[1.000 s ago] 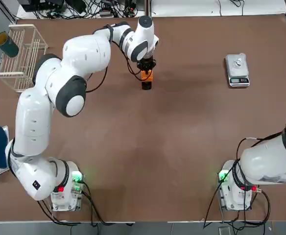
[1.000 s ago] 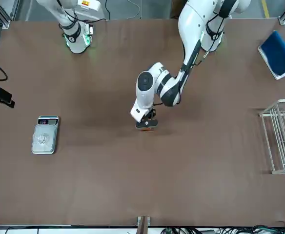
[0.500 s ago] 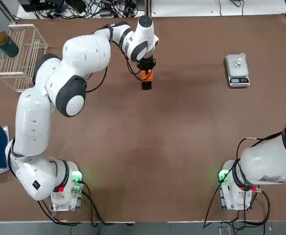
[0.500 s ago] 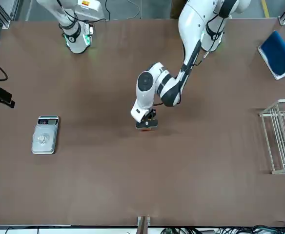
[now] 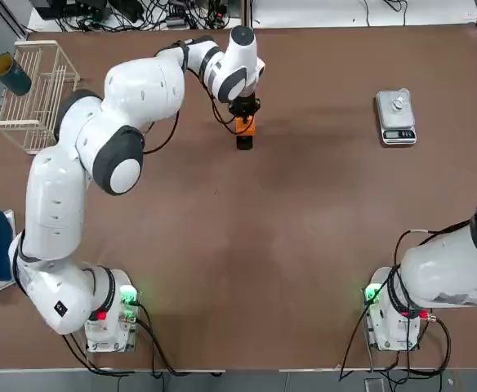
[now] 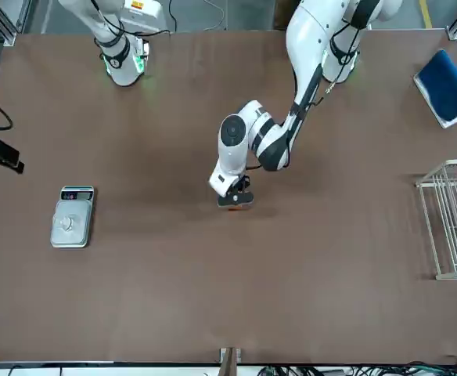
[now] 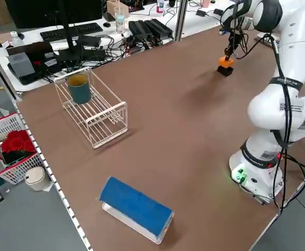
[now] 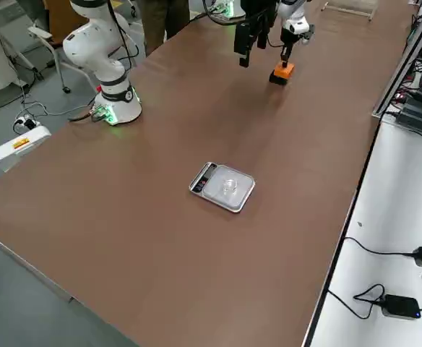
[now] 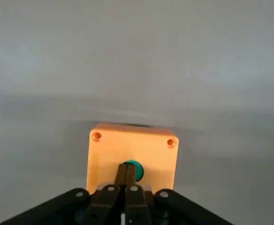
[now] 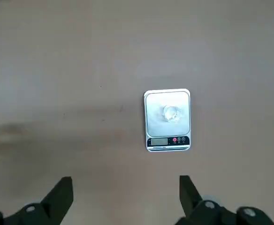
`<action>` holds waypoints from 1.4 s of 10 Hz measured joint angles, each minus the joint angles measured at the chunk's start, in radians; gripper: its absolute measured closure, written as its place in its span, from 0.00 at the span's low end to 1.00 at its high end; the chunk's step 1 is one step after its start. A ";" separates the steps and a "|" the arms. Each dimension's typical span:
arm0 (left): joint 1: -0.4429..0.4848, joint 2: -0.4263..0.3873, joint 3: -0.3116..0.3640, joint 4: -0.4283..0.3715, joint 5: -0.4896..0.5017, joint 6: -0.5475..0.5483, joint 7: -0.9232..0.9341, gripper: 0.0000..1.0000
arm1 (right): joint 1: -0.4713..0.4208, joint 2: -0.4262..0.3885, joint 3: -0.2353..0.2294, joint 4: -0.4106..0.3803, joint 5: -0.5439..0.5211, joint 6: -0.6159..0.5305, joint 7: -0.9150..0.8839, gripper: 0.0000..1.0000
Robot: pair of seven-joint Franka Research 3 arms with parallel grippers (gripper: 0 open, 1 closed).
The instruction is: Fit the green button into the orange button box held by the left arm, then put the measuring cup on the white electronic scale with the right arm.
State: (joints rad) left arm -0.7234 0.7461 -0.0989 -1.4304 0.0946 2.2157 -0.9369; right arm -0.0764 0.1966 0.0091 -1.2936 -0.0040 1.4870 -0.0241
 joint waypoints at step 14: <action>0.013 -0.047 0.005 0.015 -0.003 -0.040 -0.010 0.94 | 0.000 0.000 0.001 0.000 0.000 0.000 0.000 0.00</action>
State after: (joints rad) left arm -0.7108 0.6991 -0.0937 -1.4153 0.0918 2.1753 -0.9468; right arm -0.0760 0.1966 0.0102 -1.2936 -0.0040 1.4870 -0.0241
